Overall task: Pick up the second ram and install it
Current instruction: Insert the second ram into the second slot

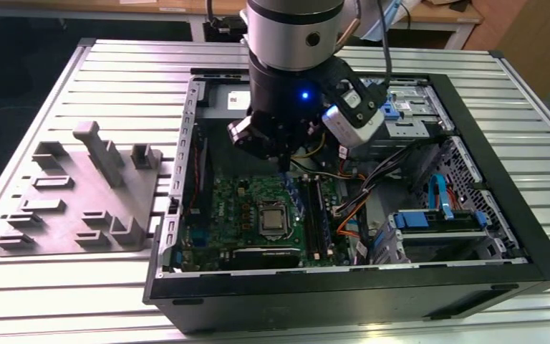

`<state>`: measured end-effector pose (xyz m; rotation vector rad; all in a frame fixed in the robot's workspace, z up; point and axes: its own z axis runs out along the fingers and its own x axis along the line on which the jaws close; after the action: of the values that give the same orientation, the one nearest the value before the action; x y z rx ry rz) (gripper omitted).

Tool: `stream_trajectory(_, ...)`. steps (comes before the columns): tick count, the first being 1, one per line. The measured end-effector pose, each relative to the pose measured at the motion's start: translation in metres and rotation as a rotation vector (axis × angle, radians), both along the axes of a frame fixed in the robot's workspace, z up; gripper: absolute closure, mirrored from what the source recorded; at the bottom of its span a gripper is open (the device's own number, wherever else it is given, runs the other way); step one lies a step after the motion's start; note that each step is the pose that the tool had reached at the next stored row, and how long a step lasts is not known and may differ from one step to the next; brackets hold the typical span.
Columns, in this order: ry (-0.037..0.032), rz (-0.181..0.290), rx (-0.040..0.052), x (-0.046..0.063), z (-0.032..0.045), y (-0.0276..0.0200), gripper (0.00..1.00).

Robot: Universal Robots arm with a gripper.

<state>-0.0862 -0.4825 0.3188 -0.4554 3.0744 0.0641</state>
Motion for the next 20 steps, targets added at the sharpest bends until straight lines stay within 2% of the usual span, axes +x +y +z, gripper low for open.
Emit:
stream_trajectory(1,0.0,-0.018,0.0,0.0,-0.0001,0.0,0.89)
stream_trajectory(2,0.0,-0.079,0.0,0.0,-0.0002,0.0,0.89)
stream_trajectory(8,0.0,-0.187,0.0,0.0,-0.0005,0.0,0.89)
stream_trajectory(13,0.0,-0.206,0.0,0.0,-0.0006,0.0,0.89)
stream_trajectory(17,0.0001,-0.262,0.0,0.0,-0.0008,0.0,0.89)
stream_trajectory(20,0.0001,-0.266,-0.0001,0.0,-0.0008,0.0,0.89)
